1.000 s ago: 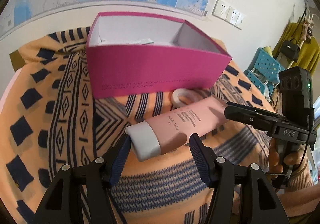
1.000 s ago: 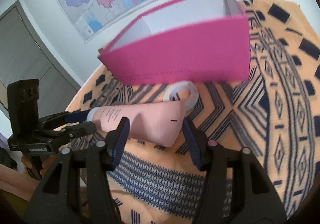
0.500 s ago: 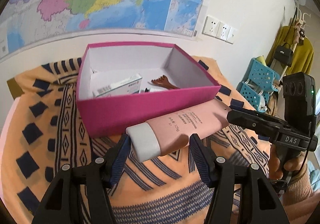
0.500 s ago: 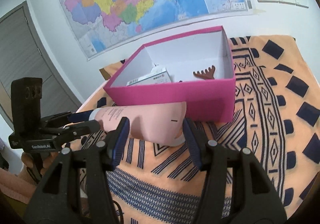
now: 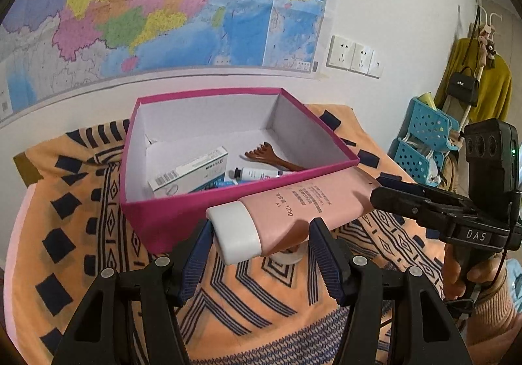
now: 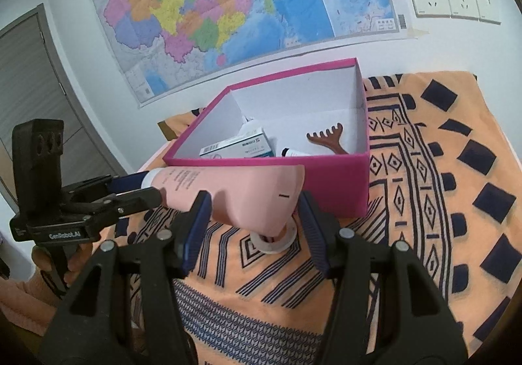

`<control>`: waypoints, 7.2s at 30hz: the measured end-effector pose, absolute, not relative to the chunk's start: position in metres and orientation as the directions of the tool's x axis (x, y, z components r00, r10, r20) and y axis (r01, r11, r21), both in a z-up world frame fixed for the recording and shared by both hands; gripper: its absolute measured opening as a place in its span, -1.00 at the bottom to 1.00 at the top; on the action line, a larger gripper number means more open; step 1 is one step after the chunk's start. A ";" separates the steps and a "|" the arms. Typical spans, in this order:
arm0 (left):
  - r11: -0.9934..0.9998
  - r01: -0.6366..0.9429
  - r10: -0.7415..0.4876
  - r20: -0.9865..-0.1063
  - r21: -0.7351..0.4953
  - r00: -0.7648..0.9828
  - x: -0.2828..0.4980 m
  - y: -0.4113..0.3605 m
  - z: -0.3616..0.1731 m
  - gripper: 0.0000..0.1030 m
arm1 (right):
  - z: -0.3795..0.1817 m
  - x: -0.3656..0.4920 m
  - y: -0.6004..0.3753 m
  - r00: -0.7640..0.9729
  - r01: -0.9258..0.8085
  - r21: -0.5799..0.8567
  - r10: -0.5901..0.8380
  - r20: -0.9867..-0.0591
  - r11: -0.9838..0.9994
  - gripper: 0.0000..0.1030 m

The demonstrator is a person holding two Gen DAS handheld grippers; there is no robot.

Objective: Organize rigid objects
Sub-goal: 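Lift the pink tube with the right gripper over the magenta box, then lower the pink tube into the box and open the right gripper, then move the right gripper to the white tape roll beside the box, then insert one right finger through the tape roll's hole and close, then lift the tape roll with the right gripper over the magenta box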

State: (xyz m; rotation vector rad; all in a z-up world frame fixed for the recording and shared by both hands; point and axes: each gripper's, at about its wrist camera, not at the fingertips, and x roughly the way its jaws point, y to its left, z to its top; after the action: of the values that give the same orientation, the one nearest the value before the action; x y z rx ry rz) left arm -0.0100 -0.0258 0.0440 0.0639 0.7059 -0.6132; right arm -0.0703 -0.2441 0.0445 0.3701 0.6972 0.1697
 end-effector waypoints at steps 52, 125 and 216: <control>0.914 0.392 -0.339 -0.720 -0.102 0.605 0.157 -0.069 0.022 0.18 | 0.025 0.073 -0.277 0.684 0.057 0.167 0.083 -0.725 0.984 0.12; 0.827 0.536 -0.454 -0.765 -0.171 0.457 0.023 -0.068 -0.051 0.01 | -0.058 -0.007 -0.226 0.568 0.022 0.367 0.290 -0.770 0.930 -0.19; 0.708 0.676 -0.627 -0.623 -0.205 0.468 0.017 -0.088 0.045 -0.28 | 0.052 -0.027 -0.224 0.766 -0.048 0.216 0.174 -0.619 0.975 -0.70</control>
State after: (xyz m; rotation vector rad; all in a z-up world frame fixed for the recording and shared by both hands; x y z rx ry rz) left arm 0.0171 -0.0882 0.0455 0.0741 0.7319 -0.7995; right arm -0.0273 -0.2238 0.0520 0.1920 0.6884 0.1212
